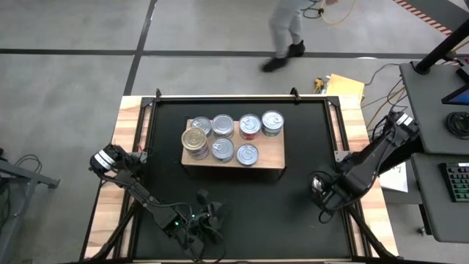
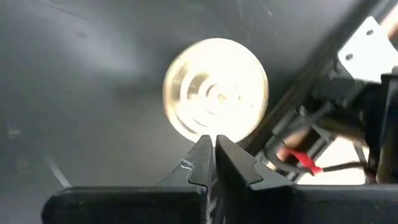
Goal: Stack canned seafood by type on shelf
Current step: Stack the blue tuna can on the blue tuna can
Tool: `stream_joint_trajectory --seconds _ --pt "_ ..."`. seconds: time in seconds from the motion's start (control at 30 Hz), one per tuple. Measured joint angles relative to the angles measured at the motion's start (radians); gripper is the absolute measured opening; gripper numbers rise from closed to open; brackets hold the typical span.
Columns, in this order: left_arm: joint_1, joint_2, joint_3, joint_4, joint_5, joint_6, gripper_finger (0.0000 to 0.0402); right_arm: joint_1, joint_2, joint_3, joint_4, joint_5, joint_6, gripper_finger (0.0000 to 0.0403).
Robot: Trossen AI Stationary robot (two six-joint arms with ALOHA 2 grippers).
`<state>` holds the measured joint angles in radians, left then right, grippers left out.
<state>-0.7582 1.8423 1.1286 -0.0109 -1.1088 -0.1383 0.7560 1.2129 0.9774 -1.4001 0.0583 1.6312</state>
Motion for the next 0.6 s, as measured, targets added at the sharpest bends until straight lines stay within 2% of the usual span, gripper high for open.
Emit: stream_joint_trajectory --seconds 0.17,0.37,0.6 --pt "0.011 0.0 0.0 0.001 0.0 0.002 0.0131 0.011 0.0 -0.064 0.028 -0.016 0.046 0.0012" --pt "0.018 -0.001 0.0 0.002 0.0 0.003 0.0131 0.01 -0.001 -0.103 0.103 0.097 0.044 0.0012" --pt "0.026 -0.001 0.0 0.0 0.0 0.005 0.0131 0.01 -0.001 -0.121 0.108 0.169 0.045 0.0012"
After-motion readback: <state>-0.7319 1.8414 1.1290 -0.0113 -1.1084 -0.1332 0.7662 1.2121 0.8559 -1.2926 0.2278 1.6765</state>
